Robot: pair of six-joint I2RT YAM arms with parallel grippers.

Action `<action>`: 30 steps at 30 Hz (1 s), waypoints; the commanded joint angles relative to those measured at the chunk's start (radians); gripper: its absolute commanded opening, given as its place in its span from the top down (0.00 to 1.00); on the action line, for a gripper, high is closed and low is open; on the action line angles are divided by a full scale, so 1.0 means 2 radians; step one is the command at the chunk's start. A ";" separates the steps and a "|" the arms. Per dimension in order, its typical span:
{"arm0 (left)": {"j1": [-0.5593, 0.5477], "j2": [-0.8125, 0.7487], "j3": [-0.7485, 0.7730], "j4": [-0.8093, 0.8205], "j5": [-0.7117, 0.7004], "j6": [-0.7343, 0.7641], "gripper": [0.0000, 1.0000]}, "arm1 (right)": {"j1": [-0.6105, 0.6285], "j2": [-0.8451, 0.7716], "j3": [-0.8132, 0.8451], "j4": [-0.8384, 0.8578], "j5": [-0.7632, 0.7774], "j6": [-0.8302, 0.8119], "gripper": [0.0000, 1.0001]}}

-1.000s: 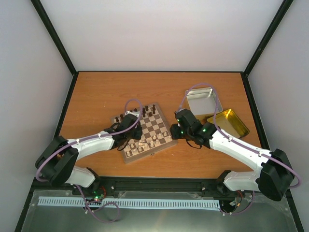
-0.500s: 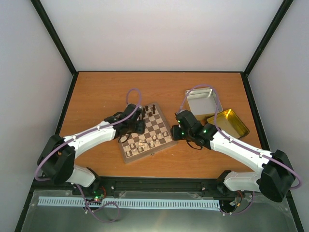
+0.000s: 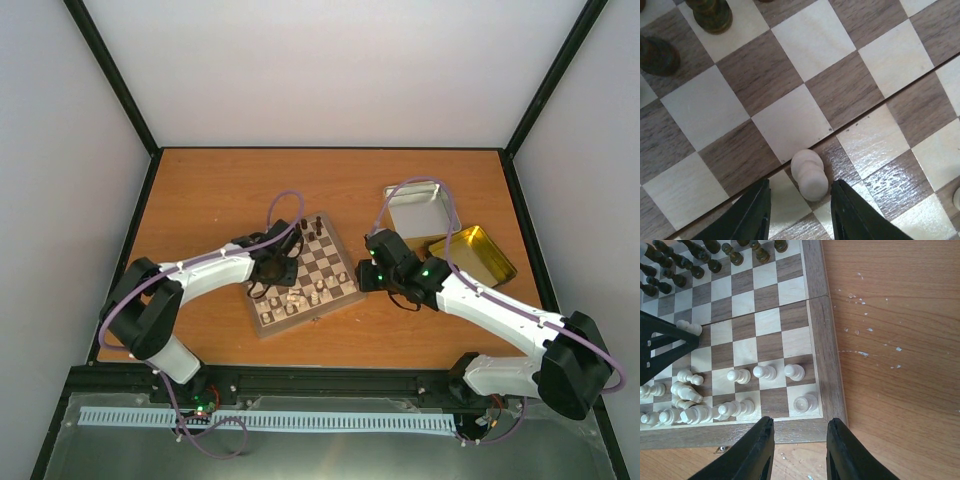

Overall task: Set up the chess pieces on the board
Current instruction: Pick up the chess piece from the chessboard.

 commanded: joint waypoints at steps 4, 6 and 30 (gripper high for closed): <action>0.009 0.022 0.033 0.002 -0.005 0.007 0.66 | -0.006 -0.009 -0.005 0.013 0.008 -0.008 0.69; 0.010 0.025 0.036 0.003 -0.002 0.011 0.67 | -0.007 -0.010 -0.006 0.013 0.008 -0.008 0.69; -0.006 -0.055 -0.008 -0.063 0.041 0.038 0.94 | -0.008 0.010 -0.002 0.025 -0.003 -0.014 0.70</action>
